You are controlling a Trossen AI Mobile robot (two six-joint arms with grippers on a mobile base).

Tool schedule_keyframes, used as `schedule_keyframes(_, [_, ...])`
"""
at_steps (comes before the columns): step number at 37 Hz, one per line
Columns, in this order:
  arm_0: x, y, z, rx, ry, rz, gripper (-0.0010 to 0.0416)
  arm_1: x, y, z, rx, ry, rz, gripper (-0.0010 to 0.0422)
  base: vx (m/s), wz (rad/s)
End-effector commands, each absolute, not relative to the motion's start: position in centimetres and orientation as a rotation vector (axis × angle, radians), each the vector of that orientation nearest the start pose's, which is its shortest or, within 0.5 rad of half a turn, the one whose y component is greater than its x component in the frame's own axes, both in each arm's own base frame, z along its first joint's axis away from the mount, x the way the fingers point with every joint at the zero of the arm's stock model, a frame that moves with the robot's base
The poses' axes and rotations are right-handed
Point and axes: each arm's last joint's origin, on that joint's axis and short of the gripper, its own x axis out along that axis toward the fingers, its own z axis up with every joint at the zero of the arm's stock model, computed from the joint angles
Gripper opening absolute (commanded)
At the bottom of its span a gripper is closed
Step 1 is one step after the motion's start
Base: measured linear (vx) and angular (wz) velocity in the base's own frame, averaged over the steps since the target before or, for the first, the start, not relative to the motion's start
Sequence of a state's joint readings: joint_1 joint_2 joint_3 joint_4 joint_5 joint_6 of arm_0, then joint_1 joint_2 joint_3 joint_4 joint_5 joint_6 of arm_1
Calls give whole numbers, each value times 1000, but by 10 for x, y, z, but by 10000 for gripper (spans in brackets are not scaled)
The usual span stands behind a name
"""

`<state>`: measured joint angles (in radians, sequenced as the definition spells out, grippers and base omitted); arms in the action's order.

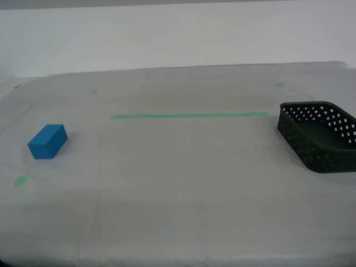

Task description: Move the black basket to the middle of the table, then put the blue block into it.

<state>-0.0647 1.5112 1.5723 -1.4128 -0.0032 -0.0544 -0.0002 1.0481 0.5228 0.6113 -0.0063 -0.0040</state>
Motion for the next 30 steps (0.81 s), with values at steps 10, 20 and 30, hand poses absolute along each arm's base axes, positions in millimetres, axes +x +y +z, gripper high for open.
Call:
schedule_keyframes(10, [288,-19,324,0,1427,-17,394,227,0,270,-3,-91,6,0,0,0])
schedule_keyframes(20, [293,-20,296,-24,1474,-32,394,227,0,270,-3,-91,6,0,0,0])
schedule_keyframes(30, [289,-25,257,8,1481,-20,395,227,0,270,-3,-91,6,0,0,0])
